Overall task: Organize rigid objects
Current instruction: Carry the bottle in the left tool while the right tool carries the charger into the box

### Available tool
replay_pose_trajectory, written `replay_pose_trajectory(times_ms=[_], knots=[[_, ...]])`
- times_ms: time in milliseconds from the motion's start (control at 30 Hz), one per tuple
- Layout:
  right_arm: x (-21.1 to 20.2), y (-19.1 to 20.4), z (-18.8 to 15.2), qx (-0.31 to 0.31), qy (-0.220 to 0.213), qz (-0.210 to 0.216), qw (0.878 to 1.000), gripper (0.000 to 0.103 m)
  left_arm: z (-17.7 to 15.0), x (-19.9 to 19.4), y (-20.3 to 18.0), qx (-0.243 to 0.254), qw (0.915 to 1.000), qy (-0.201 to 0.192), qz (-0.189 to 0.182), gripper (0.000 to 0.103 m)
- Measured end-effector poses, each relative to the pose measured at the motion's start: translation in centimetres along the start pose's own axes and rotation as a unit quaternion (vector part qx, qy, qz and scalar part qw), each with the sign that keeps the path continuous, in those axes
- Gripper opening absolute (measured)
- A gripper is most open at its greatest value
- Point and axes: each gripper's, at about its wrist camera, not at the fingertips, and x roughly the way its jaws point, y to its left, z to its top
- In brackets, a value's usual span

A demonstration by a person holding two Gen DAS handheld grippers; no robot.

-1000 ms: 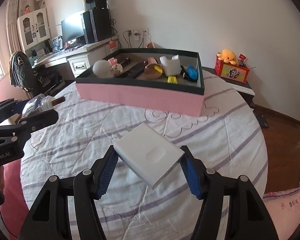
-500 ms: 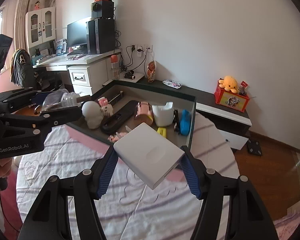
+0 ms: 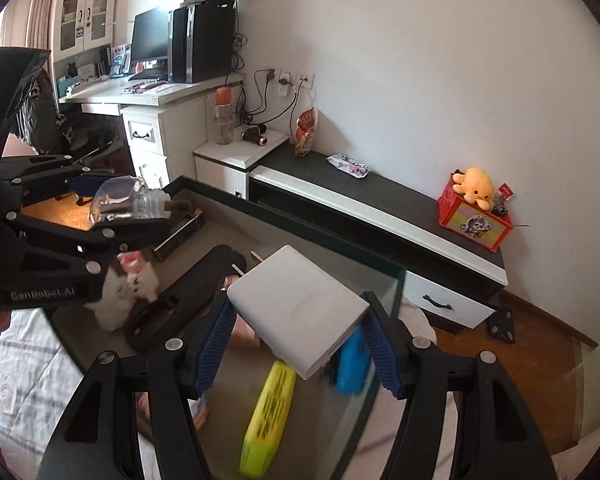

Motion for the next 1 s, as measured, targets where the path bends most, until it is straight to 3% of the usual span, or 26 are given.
replay_pose_trajectory(times_ms=[300, 633, 933, 1000], knots=[[6.5, -0.6, 2.3, -0.014, 0.039, -0.002, 0.999, 0.065, 0.5, 5.9, 2.1, 0.001, 0.9989, 0.045, 0.014, 0.058], [9.5, 0.3, 2.2, -0.032, 0.07, 0.001, 0.997, 0.065, -0.1, 7.0, 2.4, -0.012, 0.9979, 0.062, 0.017, 0.06], [10.2, 0.4, 2.1, -0.023, 0.083, 0.01, 0.996, 0.065, -0.8, 5.5, 2.7, -0.03, 0.9984, 0.043, 0.023, 0.09], [10.2, 0.7, 1.9, -0.024, 0.084, 0.017, 0.996, 0.065, -1.1, 5.4, 2.4, -0.022, 0.9985, 0.036, 0.036, 0.092]])
